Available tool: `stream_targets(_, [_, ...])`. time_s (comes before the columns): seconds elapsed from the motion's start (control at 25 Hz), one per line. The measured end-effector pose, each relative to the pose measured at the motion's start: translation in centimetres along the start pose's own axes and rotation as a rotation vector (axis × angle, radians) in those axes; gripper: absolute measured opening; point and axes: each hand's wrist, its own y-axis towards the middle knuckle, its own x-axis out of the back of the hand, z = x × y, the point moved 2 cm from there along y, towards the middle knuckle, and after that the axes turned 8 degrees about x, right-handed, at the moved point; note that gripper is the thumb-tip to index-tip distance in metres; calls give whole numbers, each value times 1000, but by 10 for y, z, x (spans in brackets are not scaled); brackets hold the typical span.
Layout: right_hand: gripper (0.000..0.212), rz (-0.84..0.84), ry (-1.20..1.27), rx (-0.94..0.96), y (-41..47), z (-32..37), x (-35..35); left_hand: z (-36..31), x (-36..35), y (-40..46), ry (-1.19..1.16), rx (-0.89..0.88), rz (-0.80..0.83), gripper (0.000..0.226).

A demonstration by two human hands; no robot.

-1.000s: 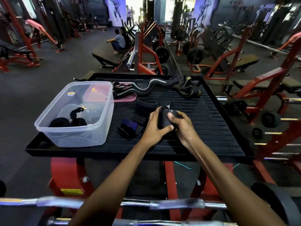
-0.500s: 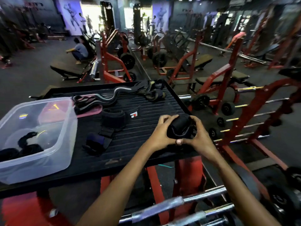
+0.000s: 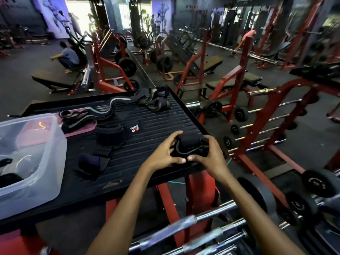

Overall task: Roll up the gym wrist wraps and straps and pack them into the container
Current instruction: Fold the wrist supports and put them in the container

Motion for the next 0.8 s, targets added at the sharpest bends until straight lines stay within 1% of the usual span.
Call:
stream_targets(0.08, [94, 116, -65, 23, 8, 6, -8, 1, 8, -5, 117, -14, 8, 91])
stream_targets(0.12, [95, 189, -116, 18, 12, 9, -9, 2, 8, -8, 175, -24, 3, 93])
stream_targets(0.2, [91, 288, -173, -27, 16, 13, -6, 3, 5, -11, 210, -26, -35, 96])
stream_targets(0.32, [98, 304, -146, -72, 17, 14, -5, 7, 2, -13, 181, -35, -61, 105])
stream_targets(0.44, [109, 286, -150, -38, 15, 21, -6, 7, 5, -17, 121, 3, -65, 112])
stream_targets(0.52, [111, 305, -220, -7, 14, 31, -10, 5, 6, -23, 88, 32, -55, 110])
stream_targets(0.64, [112, 349, -435, 48, 11, 48, -23, 6, 15, -38, 86, 61, -65, 101])
stream_targets(0.72, [112, 353, -539, 39, 10, 59, -32, 7, 28, -53, 45, 86, -120, 93])
stream_targets(0.8, [111, 361, -656, 25, 13, 71, -39, 8, 45, -72, -6, 95, -221, 81])
